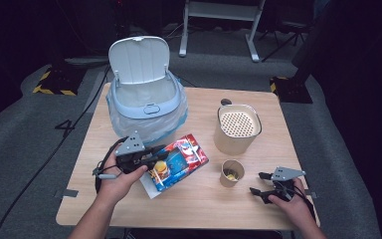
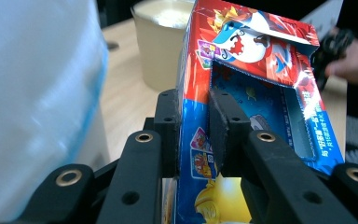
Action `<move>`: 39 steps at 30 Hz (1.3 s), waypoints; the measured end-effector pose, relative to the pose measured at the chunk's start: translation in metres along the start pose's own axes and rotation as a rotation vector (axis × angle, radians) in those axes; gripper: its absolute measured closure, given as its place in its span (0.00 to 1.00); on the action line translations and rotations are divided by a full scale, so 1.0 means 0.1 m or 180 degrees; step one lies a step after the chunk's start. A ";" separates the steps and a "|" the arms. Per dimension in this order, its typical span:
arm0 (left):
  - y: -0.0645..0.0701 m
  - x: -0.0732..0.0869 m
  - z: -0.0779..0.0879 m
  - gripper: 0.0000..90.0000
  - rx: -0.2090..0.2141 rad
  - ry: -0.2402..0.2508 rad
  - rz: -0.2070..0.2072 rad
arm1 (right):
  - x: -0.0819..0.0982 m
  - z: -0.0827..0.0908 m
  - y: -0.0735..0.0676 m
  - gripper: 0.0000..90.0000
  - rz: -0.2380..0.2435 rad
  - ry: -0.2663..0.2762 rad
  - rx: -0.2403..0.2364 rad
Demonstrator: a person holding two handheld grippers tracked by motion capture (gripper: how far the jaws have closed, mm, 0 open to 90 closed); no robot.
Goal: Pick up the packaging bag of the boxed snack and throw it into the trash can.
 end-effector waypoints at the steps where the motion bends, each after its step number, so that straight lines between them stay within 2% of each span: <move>1: -0.01 -0.03 0.02 0.83 -0.0019 0.0023 -0.0011 | 0.00 0.00 0.00 0.29 -0.0001 -0.0001 -0.0001; 5: -0.03 -0.19 0.13 0.83 -0.0084 0.0251 0.0018 | 0.00 0.00 0.00 0.29 0.0000 -0.0001 0.0000; 9: -0.06 -0.33 0.22 0.83 -0.0173 0.0424 -0.0003 | 0.00 0.00 0.00 0.29 -0.0001 0.0000 0.0000; 15: -0.12 -0.53 0.33 0.83 -0.0224 0.0644 -0.0032 | 0.00 0.00 0.00 0.29 0.0001 -0.0001 0.0001; 20: -0.15 -0.65 0.39 0.83 -0.0226 0.0762 0.0003 | 0.00 0.00 0.00 0.29 0.0000 0.0000 0.0000; 26: -0.22 -0.81 0.45 0.83 -0.0317 0.0819 0.0011 | 0.00 0.00 0.00 0.29 -0.0001 -0.0001 0.0000; 31: -0.25 -0.96 0.51 0.83 -0.0359 0.0946 0.0013 | 0.00 0.00 -0.01 0.30 -0.0020 -0.0002 0.0017; 39: -0.36 -1.20 0.54 0.83 -0.0439 0.1097 0.0103 | 0.00 0.01 -0.01 0.31 -0.0023 -0.0002 0.0037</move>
Point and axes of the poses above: each handheld gripper's, and its own axes: z roughly backward along the jaws, x roughly out of its underside, y roughly to its right, the point moved 2 cm from there along -z, roughly forward along the jaws, and after that the axes turned 2 degrees about z, right-handed, at the moved point
